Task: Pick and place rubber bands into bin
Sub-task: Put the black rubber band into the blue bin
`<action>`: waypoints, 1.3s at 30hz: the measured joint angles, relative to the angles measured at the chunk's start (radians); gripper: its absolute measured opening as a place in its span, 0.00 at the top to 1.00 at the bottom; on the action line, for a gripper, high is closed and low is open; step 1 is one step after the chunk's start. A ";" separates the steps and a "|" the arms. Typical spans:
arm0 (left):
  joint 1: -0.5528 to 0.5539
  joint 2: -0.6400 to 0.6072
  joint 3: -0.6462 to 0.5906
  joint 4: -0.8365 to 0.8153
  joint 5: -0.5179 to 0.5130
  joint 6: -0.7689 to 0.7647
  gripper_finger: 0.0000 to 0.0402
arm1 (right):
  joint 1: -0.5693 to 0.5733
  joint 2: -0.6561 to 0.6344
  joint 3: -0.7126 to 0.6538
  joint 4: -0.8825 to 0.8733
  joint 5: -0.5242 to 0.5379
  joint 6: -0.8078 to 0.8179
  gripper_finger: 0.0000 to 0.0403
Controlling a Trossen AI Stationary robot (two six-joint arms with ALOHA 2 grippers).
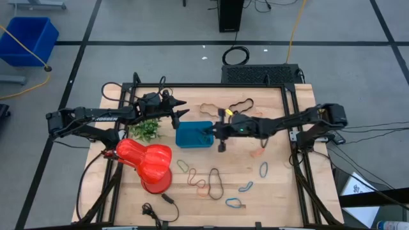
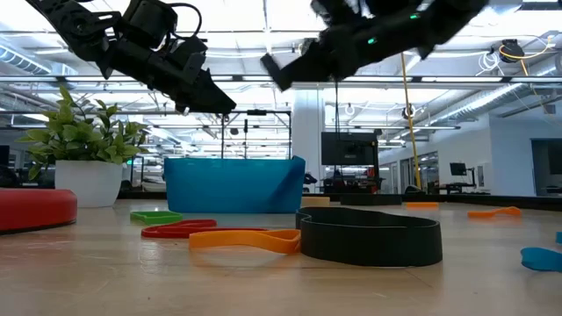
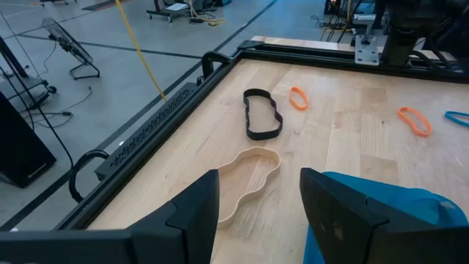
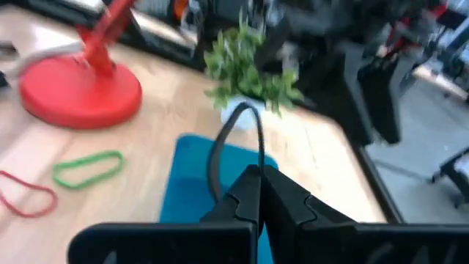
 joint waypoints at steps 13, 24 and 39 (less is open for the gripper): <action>0.000 0.000 0.000 -0.002 0.000 0.000 0.51 | -0.018 0.250 0.084 -0.054 -0.001 0.002 1.00; 0.000 0.000 0.000 -0.002 0.000 0.000 0.51 | -0.018 0.257 0.084 -0.034 0.001 0.024 0.96; 0.000 0.000 0.000 -0.002 0.000 0.000 0.51 | -0.018 0.257 0.084 -0.049 0.002 0.054 0.93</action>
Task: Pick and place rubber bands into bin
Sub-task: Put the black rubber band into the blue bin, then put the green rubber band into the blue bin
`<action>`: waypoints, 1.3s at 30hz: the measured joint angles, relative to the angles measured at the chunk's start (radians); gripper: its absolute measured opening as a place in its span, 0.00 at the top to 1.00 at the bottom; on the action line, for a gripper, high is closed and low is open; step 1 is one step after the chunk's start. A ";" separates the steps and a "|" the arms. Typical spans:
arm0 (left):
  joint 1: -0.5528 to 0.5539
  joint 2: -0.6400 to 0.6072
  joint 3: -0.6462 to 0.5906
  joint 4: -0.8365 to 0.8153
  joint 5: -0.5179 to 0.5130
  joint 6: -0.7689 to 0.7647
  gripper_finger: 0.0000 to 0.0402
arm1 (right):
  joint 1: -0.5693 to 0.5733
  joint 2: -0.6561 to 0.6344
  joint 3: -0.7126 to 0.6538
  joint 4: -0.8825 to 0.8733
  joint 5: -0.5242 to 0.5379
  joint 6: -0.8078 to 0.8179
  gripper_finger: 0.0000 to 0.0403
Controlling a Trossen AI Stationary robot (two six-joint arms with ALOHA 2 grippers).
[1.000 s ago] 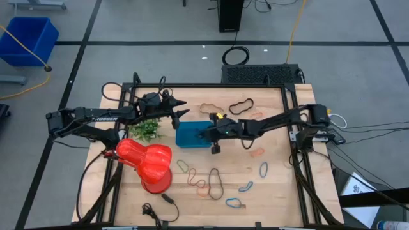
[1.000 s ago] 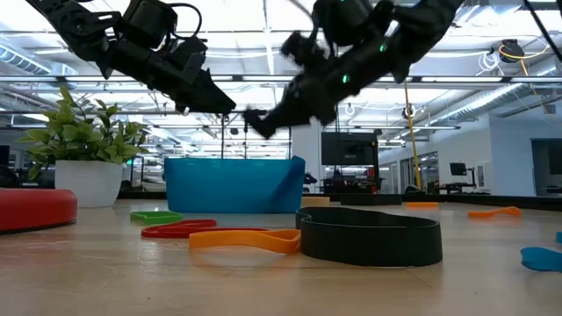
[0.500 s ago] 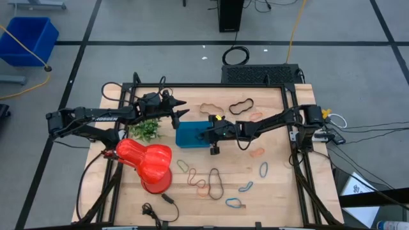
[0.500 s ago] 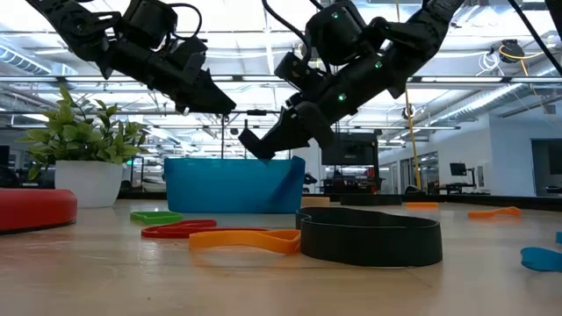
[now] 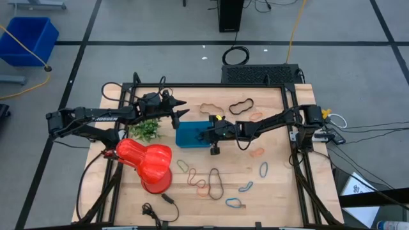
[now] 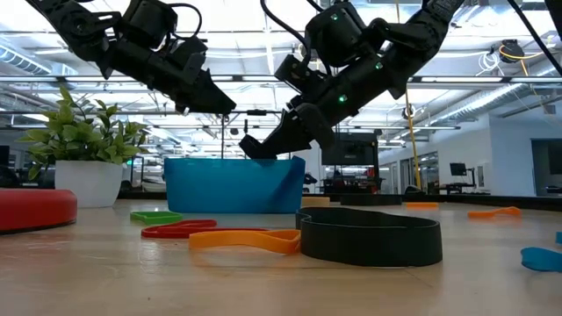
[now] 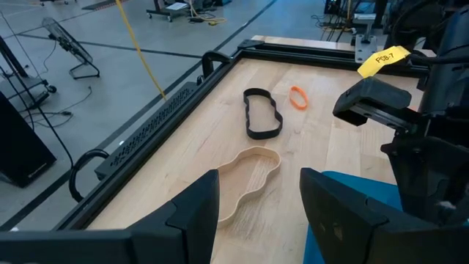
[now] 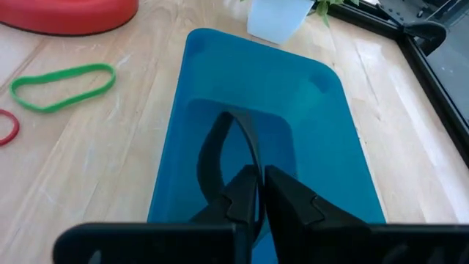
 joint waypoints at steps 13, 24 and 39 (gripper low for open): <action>0.000 0.000 0.000 0.000 0.000 0.000 0.51 | 0.000 0.000 0.000 0.000 0.000 0.000 0.93; 0.000 0.000 0.000 0.000 0.000 -0.001 0.51 | 0.000 0.000 0.000 -0.001 0.001 0.037 0.77; 0.000 0.000 0.000 0.017 0.001 -0.004 0.51 | 0.003 -0.311 -0.075 -0.382 0.002 0.137 0.70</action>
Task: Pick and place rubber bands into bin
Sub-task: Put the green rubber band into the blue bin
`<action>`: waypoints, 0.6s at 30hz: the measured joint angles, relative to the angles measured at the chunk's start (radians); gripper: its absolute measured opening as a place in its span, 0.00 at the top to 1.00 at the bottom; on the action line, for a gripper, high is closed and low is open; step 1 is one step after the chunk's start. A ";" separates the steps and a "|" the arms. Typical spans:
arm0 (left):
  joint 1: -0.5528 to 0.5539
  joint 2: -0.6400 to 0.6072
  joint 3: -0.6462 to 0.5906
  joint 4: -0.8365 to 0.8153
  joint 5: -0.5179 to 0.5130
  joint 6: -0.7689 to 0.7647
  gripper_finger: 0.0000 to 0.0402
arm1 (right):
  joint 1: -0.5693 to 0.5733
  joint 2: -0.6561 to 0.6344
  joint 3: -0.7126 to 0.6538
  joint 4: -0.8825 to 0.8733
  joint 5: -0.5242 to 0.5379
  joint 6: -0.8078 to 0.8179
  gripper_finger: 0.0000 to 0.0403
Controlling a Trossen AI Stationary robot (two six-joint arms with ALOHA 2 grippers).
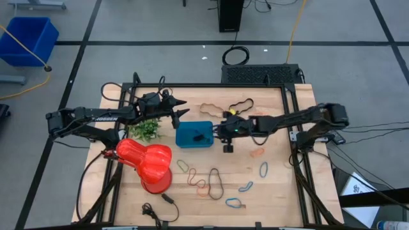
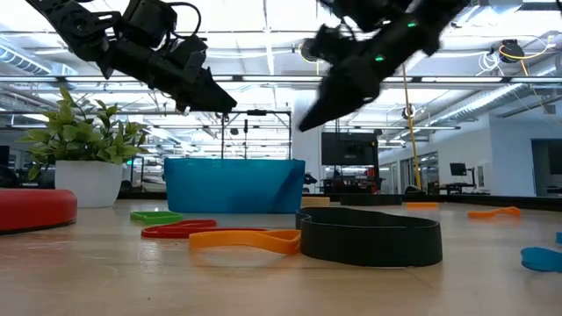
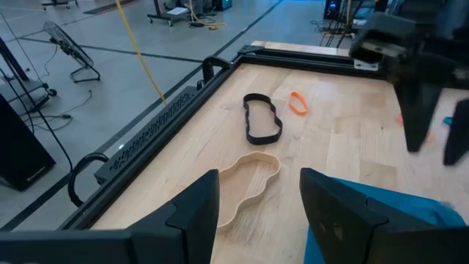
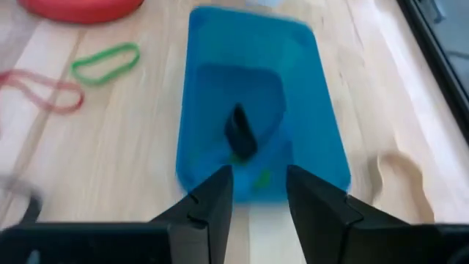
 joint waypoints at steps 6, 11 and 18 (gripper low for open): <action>0.000 0.000 0.000 0.004 0.000 0.000 0.51 | 0.000 -0.217 -0.242 0.082 0.055 0.060 0.69; 0.000 0.000 0.000 0.008 0.001 -0.031 0.51 | 0.000 -0.391 -0.432 0.260 0.052 0.074 0.69; 0.000 0.000 0.000 0.007 0.002 -0.171 0.51 | 0.000 -0.549 -0.582 0.493 0.052 0.071 0.69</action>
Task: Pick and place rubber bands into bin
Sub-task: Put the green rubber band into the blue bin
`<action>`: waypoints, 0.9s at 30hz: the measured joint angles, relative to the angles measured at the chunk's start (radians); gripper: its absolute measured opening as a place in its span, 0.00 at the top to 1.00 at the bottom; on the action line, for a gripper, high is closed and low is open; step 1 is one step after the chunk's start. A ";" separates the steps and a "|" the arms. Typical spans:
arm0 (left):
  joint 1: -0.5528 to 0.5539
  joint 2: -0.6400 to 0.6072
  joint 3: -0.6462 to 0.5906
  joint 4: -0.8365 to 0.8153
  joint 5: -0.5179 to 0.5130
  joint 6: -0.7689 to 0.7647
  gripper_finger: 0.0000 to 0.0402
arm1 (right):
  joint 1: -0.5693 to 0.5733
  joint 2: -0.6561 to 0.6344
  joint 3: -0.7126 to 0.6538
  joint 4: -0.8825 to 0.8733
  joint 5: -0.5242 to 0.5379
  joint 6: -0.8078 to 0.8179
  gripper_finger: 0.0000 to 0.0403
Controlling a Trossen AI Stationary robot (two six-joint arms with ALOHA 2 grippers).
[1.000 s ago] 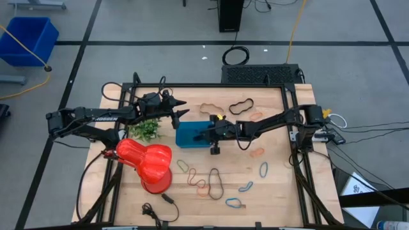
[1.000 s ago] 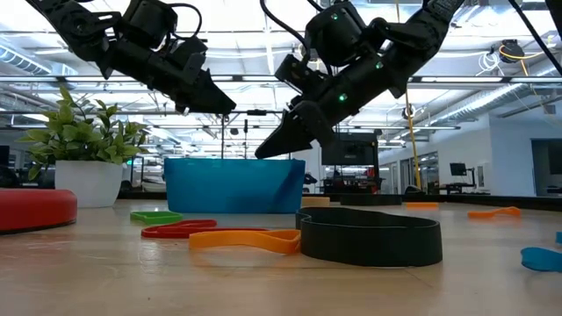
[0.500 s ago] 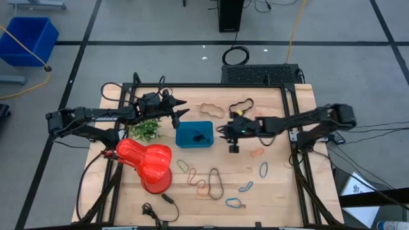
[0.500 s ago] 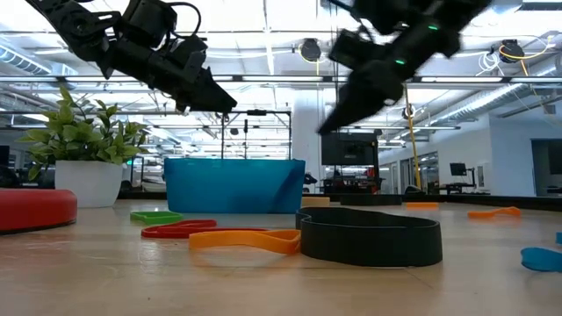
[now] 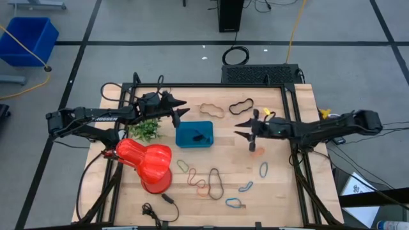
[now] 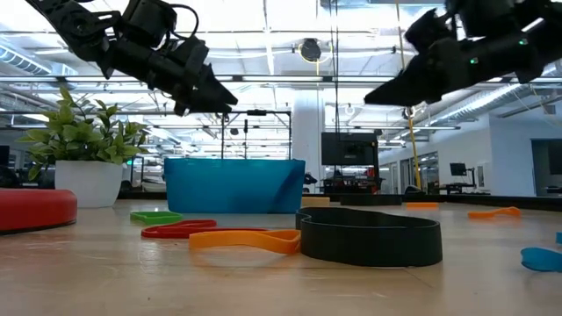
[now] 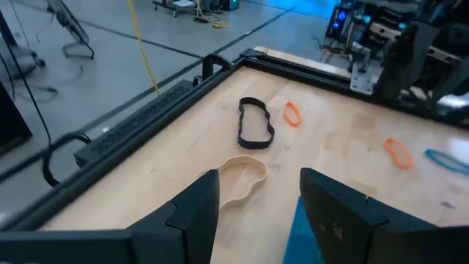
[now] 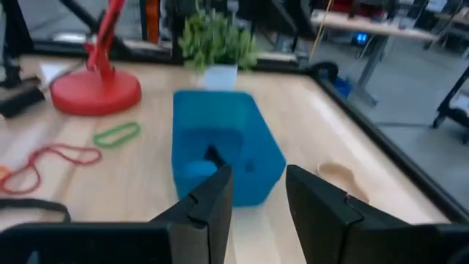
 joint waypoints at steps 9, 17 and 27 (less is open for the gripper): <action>-0.026 0.000 0.000 0.053 0.383 0.070 0.51 | 0.000 -0.052 -0.019 -0.008 0.000 -0.002 0.69; -0.057 0.000 0.000 0.106 0.443 0.053 0.51 | 0.000 -0.052 -0.019 -0.013 0.000 -0.004 0.70; -0.064 0.000 0.000 0.059 0.457 0.087 0.51 | -0.001 -0.052 -0.019 -0.013 0.000 -0.013 0.70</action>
